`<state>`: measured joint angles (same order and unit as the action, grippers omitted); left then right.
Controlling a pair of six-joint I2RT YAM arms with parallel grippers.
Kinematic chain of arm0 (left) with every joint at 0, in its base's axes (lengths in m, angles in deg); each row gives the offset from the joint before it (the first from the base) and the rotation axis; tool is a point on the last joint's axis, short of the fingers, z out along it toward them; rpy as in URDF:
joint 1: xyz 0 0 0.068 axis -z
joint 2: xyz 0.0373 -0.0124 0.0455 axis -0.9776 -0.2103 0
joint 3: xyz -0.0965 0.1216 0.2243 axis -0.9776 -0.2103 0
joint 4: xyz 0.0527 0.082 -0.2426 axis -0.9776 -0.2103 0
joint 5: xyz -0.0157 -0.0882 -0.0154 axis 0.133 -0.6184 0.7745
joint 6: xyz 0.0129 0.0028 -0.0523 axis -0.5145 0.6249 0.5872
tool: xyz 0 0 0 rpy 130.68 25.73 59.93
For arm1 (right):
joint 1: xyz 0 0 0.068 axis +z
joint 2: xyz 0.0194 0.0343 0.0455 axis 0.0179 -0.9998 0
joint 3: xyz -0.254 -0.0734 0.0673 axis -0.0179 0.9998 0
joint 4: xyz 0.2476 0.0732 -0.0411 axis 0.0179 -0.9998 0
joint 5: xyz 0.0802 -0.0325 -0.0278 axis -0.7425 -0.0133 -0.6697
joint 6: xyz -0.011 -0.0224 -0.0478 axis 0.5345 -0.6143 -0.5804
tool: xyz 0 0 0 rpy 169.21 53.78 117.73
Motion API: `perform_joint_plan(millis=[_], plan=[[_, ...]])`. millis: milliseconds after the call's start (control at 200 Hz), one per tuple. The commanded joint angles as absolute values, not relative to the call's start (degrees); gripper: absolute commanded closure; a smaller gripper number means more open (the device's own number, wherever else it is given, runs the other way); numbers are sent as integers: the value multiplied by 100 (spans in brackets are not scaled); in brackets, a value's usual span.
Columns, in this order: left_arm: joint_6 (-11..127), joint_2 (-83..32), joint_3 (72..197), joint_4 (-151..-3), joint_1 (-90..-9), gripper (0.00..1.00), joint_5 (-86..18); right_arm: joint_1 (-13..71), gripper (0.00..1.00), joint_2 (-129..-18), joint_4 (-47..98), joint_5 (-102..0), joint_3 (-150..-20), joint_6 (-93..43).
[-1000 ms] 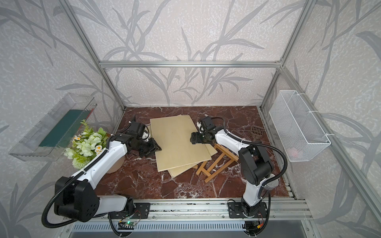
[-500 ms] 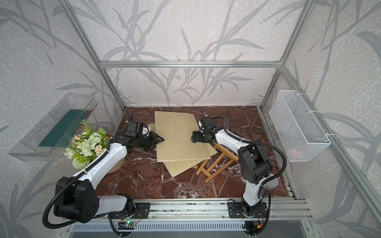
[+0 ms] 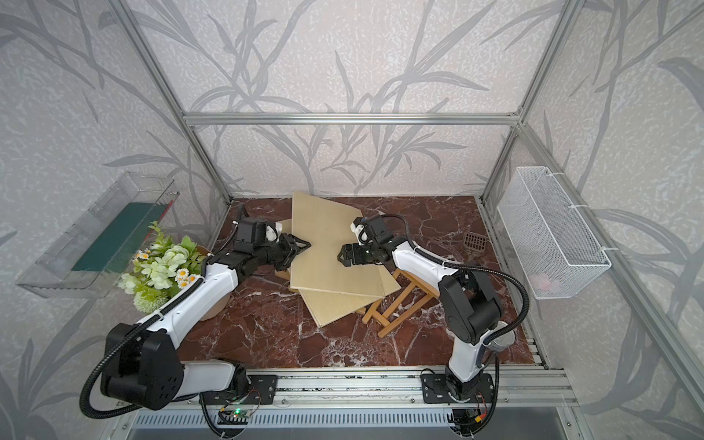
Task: Assemble the easel
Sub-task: Pick up the drawing board.
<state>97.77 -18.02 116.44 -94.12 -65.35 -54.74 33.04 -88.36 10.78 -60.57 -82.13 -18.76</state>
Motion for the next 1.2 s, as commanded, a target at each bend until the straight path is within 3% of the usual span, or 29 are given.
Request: perform_joint_plan(millis=[0, 100, 245, 480, 745, 1195], plan=[[9775, -1710, 11790, -8728, -6406, 60, -5840, 3520, 14, -8973, 567, -6753, -8161, -1933], [9764, -1729, 11802, -8728, -6390, 64, -5862, 3534, 14, -8955, 541, -6720, -8183, -1945], [9686, -1733, 11885, -8789, -6387, 84, -5885, 3552, 14, -8947, 533, -6709, -8218, -1950], [9514, -1738, 12173, -9058, -6379, 100, -5519, 3564, 14, -8868, 615, -6620, -8226, -1889], [9434, -2153, 12832, -8861, -6270, 100, -5237, 3463, 13, -8654, 433, -6514, -8390, -1853], [9646, -3426, 14218, -8171, -5643, 100, -4731, 2520, 13, -7856, -856, -5786, -8666, -2113]])
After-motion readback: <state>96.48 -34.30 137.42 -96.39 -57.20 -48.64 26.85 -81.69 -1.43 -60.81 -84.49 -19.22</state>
